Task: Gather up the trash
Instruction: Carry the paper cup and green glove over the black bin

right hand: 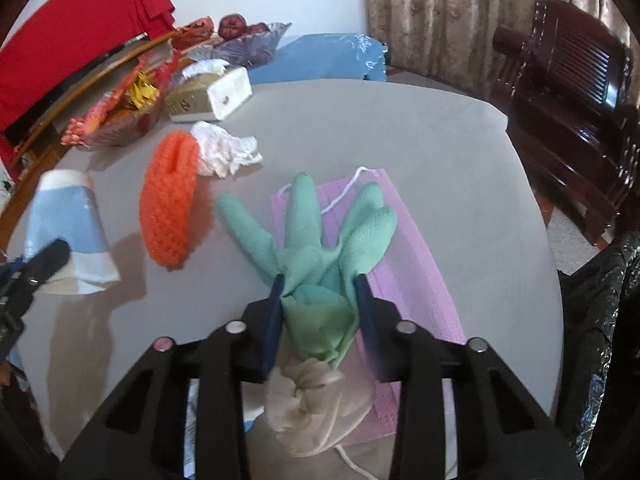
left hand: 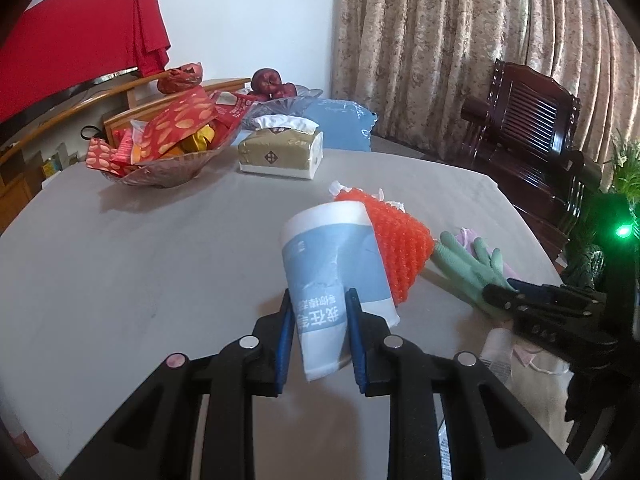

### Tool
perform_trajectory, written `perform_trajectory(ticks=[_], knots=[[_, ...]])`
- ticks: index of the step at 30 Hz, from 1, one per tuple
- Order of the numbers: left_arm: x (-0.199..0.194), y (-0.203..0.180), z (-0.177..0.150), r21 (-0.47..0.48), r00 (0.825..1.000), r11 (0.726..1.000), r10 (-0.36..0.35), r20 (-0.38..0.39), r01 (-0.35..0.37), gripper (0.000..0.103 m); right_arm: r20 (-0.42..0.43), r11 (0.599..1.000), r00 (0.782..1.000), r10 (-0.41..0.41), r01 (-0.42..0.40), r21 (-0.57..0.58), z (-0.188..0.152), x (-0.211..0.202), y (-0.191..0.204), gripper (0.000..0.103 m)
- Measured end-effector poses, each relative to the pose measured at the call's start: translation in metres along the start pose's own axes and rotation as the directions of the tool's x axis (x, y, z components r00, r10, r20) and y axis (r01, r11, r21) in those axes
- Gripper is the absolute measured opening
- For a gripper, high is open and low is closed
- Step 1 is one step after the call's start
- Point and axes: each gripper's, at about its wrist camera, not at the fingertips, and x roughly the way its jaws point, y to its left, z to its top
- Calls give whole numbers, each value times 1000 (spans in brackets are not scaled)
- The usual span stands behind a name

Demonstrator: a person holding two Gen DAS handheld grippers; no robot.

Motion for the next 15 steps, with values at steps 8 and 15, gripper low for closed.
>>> perform_trajectory(ticks=[8,15], knots=[[-21,-7,13,5,999,1000,-5,45,5,25,133,1000,991,24,-23,-13,16,-62,3,27],[-46,-24,29,33,994,999,-32,104,28,25,225,1000,974,29,-28,-7,23,-117,-1,27]])
